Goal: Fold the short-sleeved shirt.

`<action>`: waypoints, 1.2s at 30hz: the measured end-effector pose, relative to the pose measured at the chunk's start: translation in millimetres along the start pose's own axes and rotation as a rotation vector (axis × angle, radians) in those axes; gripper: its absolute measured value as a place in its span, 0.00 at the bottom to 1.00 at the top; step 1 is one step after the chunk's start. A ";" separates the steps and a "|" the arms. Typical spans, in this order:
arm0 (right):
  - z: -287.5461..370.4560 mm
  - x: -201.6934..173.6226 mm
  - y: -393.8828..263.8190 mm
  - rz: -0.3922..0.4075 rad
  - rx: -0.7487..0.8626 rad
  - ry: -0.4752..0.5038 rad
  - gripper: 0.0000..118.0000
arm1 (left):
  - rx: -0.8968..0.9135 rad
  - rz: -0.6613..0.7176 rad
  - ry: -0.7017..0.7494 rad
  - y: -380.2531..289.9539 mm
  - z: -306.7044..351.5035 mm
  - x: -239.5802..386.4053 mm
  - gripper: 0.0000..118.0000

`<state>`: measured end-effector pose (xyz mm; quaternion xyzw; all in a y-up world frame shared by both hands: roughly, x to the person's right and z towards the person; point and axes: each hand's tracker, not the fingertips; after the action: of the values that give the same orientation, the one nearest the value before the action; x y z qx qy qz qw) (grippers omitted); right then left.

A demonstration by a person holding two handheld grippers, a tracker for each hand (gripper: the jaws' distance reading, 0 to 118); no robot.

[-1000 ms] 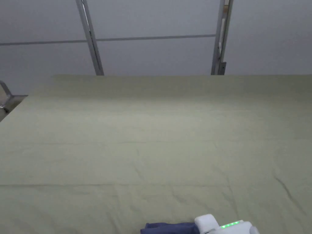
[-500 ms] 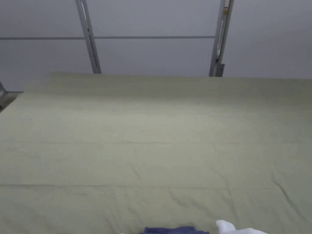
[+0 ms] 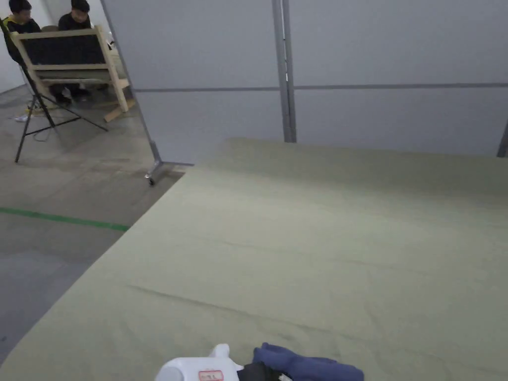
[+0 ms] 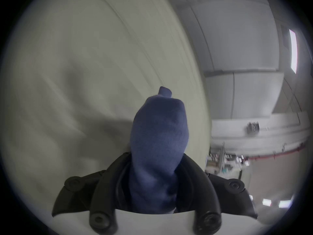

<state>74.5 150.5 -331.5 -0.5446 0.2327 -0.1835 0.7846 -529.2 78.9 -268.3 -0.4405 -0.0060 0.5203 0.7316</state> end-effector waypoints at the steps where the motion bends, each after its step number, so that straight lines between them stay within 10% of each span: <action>1: -2.7 -6.0 0.2 0.008 -0.002 -0.020 0.02 | 0.045 0.016 0.026 27.4 18.7 -13.7 0.32; 10: -36.2 -65.3 -4.8 0.072 -0.082 -0.026 0.02 | 0.331 0.120 0.238 105.3 109.0 -74.6 0.36; 12: -37.5 -79.1 -6.0 0.135 -0.091 -0.034 0.02 | 0.426 0.054 0.369 96.6 115.5 -67.3 0.94; 17: -27.5 -94.5 -7.9 0.192 -0.065 -0.012 0.02 | 0.604 0.073 0.359 65.0 149.0 -46.0 1.00; 19: -21.1 -90.9 -9.3 0.213 -0.047 -0.021 0.02 | 0.576 0.003 0.340 42.4 156.2 -29.6 0.62; 20: -18.6 -90.1 -10.9 0.213 -0.039 -0.021 0.02 | 0.550 -0.055 0.352 31.1 154.2 -20.1 0.04; 30: 37.3 -38.1 -35.2 0.196 0.151 -0.083 0.02 | 0.067 -0.622 0.289 -139.7 4.1 127.8 0.00; 36: 123.8 -18.8 -29.9 0.303 0.514 -0.313 0.02 | 0.312 -0.853 0.140 -192.7 -33.0 251.2 0.00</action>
<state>128.0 245.7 -263.3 -0.3098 0.1336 -0.0315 0.9408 -253.0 236.8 -276.1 -0.3171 -0.0591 0.1364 0.9367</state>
